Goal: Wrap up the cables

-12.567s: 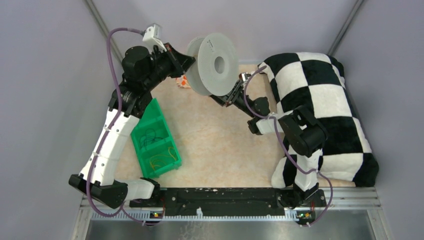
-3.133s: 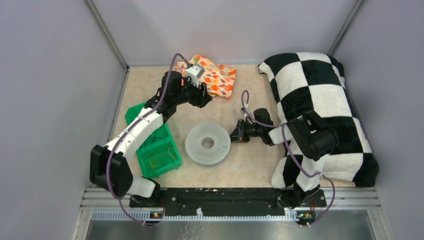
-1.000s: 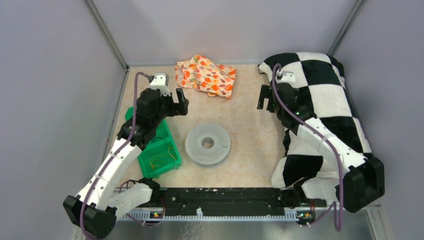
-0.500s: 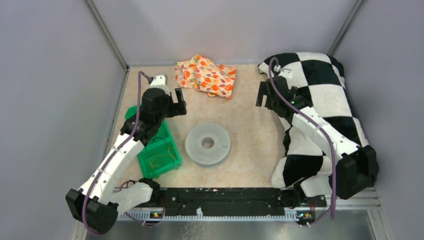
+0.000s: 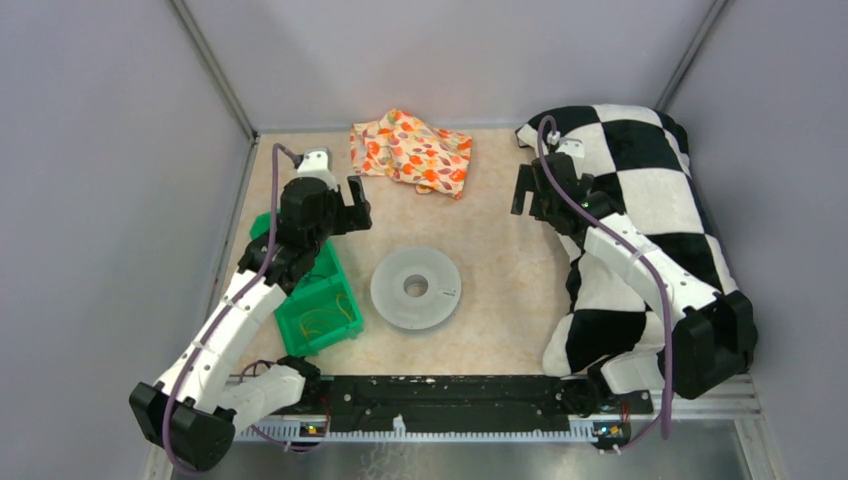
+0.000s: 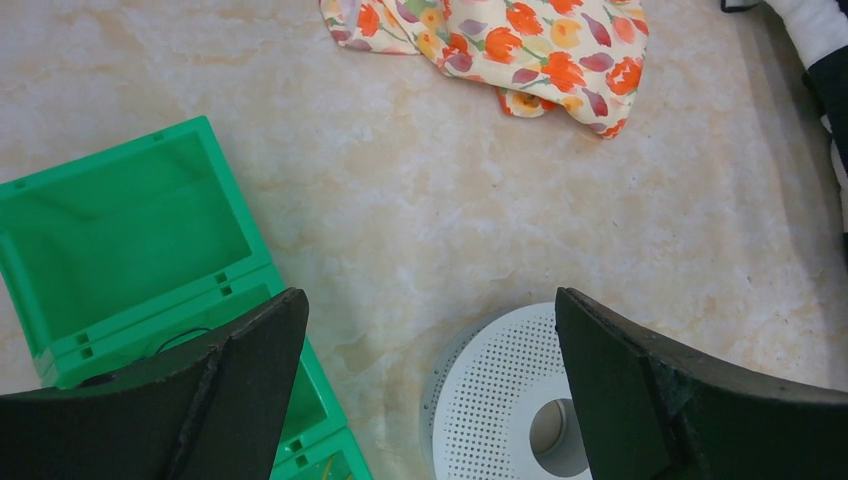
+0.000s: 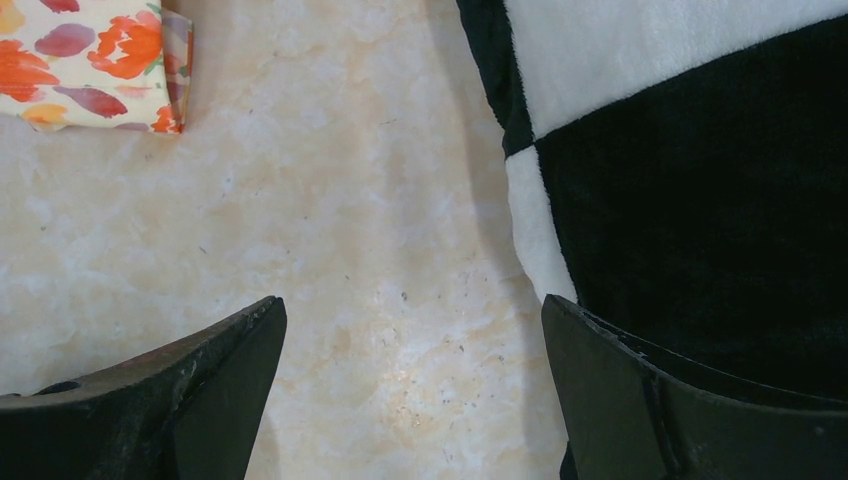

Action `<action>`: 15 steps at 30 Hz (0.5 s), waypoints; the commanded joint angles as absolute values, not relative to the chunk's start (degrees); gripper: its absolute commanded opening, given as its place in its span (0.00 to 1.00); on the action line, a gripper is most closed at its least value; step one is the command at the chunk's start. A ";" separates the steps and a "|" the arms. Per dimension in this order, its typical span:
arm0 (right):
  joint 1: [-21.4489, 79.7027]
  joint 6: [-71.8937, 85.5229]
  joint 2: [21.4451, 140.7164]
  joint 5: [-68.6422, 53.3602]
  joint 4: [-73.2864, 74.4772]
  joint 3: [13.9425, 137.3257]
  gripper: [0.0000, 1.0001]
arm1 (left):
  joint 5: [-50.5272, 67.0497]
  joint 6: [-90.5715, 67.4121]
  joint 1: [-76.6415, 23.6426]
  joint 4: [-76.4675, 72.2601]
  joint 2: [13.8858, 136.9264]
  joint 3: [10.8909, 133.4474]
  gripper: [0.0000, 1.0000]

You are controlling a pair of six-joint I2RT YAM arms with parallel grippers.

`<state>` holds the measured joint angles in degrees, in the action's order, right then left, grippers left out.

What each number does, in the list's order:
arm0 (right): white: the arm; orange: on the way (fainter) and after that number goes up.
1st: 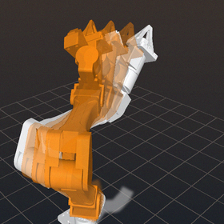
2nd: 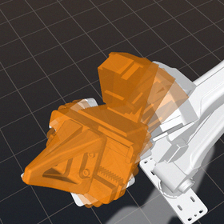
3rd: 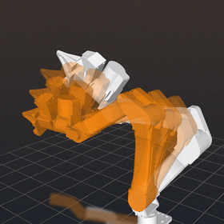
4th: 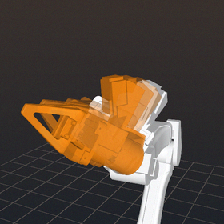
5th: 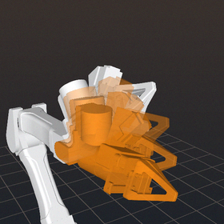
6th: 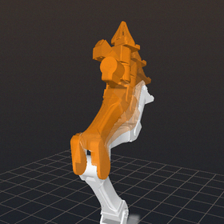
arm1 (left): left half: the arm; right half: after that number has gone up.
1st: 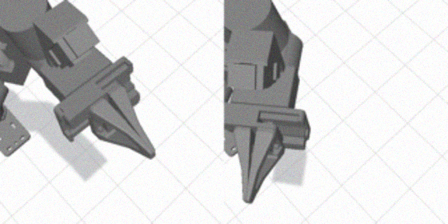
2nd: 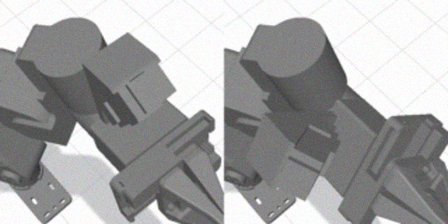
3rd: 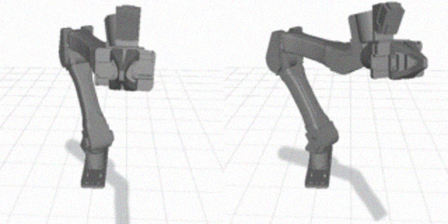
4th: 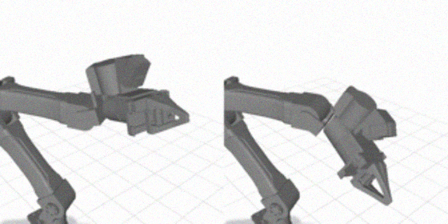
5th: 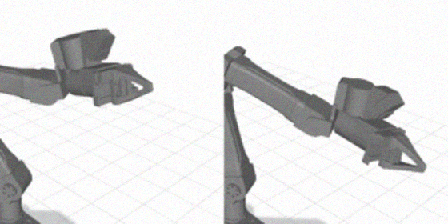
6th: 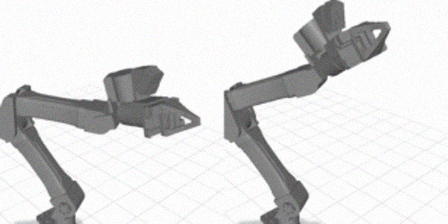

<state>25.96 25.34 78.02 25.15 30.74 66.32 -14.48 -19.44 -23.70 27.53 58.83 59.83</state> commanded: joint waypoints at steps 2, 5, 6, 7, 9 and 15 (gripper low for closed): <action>25.66 25.44 75.39 24.66 29.69 66.93 0.99 | -14.96 -19.53 -23.64 25.05 56.88 59.32 0.99; 25.64 25.45 75.38 24.24 29.22 66.74 0.99 | -15.17 -19.43 -23.64 25.42 57.30 59.83 0.99; 25.66 25.48 75.38 24.03 29.00 66.73 0.99 | -15.20 -19.40 -23.64 25.48 57.33 59.87 0.99; 25.64 25.49 75.41 23.68 28.67 66.73 0.99 | -15.16 -19.34 -23.64 25.42 57.32 59.81 0.99; 25.70 25.43 75.44 23.30 28.04 66.79 0.99 | -15.22 -19.13 -23.64 25.29 57.39 59.77 0.99; 25.62 25.39 76.11 22.58 27.14 66.52 0.99 | -15.29 -19.31 -23.64 25.33 58.03 60.03 0.99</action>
<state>25.96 25.32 77.62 23.35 29.39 66.30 -14.48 -19.40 -23.70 27.05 57.80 59.75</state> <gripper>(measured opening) 0.985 0.987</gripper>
